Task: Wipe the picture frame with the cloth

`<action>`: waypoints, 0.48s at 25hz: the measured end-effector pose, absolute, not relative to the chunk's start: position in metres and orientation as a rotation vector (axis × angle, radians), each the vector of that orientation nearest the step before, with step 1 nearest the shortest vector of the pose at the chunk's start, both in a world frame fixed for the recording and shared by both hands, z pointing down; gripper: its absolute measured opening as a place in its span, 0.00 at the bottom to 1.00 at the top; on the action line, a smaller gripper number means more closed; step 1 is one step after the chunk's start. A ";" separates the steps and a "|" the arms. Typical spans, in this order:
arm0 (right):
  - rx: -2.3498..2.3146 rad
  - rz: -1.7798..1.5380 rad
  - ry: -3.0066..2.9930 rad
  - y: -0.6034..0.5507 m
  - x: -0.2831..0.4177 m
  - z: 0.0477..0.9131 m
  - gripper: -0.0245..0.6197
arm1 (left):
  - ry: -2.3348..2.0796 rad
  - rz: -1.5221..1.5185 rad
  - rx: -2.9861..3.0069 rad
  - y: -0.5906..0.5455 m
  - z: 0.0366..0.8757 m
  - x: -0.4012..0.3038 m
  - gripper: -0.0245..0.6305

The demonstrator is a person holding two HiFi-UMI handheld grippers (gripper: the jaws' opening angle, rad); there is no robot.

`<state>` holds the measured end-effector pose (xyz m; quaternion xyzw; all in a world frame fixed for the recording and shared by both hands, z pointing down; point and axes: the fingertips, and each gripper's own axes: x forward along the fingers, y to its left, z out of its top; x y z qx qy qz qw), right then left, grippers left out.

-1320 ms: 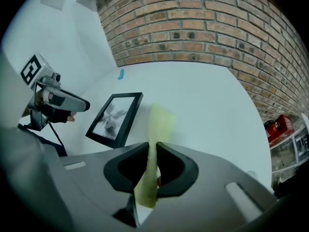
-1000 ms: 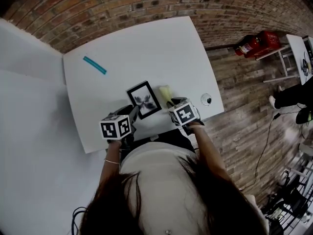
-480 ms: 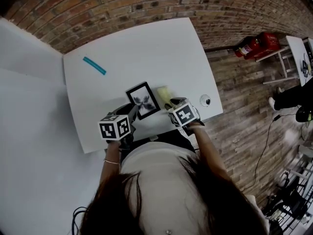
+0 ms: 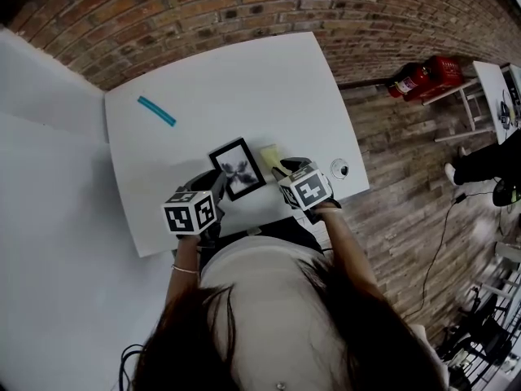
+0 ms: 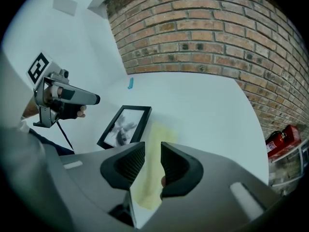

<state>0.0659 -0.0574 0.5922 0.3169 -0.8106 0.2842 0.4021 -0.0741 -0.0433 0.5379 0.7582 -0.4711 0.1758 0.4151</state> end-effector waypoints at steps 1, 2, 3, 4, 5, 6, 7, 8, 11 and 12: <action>0.808 0.711 -2.056 -0.059 0.064 0.589 0.21 | -1.194 0.442 1.910 -0.044 0.536 -0.076 0.17; 0.815 0.702 -2.063 -0.062 0.063 0.586 0.20 | -1.205 0.443 1.916 -0.045 0.535 -0.078 0.16; 0.819 0.699 -2.075 -0.063 0.060 0.583 0.19 | -1.214 0.444 1.921 -0.046 0.533 -0.080 0.16; 0.819 0.700 -2.088 -0.064 0.056 0.580 0.19 | -1.224 0.444 1.925 -0.047 0.532 -0.082 0.15; 0.821 0.697 -2.100 -0.066 0.053 0.576 0.18 | -1.234 0.444 1.930 -0.048 0.530 -0.083 0.15; 0.828 0.683 -2.107 -0.068 0.052 0.572 0.17 | -1.244 0.442 1.933 -0.049 0.528 -0.085 0.14; 0.838 0.663 -2.111 -0.071 0.051 0.569 0.16 | -1.254 0.440 1.937 -0.051 0.526 -0.087 0.14; 0.845 0.645 -2.117 -0.074 0.050 0.565 0.15 | -1.264 0.437 1.940 -0.052 0.524 -0.089 0.13; 0.861 0.609 -2.148 -0.080 0.044 0.552 0.12 | -1.295 0.429 1.948 -0.056 0.519 -0.095 0.10; 0.869 0.598 -2.161 -0.082 0.041 0.548 0.11 | -1.308 0.424 1.951 -0.058 0.516 -0.097 0.09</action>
